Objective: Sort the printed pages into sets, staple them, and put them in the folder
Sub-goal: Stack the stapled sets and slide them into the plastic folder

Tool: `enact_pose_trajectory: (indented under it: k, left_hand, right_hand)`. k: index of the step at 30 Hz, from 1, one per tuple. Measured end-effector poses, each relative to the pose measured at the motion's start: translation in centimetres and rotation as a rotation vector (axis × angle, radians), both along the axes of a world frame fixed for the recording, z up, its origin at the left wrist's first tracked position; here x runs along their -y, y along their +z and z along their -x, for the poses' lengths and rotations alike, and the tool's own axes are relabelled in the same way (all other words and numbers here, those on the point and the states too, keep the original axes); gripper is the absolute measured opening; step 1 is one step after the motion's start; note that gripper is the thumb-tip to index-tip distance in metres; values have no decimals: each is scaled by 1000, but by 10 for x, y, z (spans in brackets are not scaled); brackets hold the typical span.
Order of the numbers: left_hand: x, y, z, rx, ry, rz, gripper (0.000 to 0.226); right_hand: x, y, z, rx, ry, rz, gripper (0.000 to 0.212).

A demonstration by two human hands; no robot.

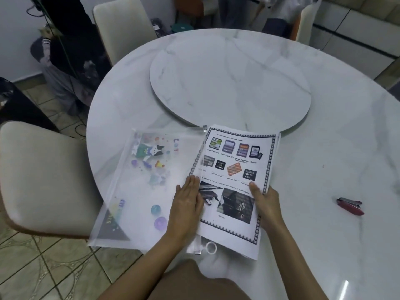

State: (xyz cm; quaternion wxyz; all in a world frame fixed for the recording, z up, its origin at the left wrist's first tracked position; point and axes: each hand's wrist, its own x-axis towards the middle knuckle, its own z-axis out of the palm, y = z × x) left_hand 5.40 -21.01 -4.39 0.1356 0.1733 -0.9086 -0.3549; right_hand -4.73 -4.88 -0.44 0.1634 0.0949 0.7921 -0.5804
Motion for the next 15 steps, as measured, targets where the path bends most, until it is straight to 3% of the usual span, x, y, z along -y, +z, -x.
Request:
enact_pose_trajectory:
  k: [4,15]
  left_hand:
    - [0,2,3,22,9,-12,60]
    - [-15,-2,1,104,-221,55,51]
  right_hand:
    - [-12,1,5,48,117,65,20]
    - [10,-4,9,75,313,27,34]
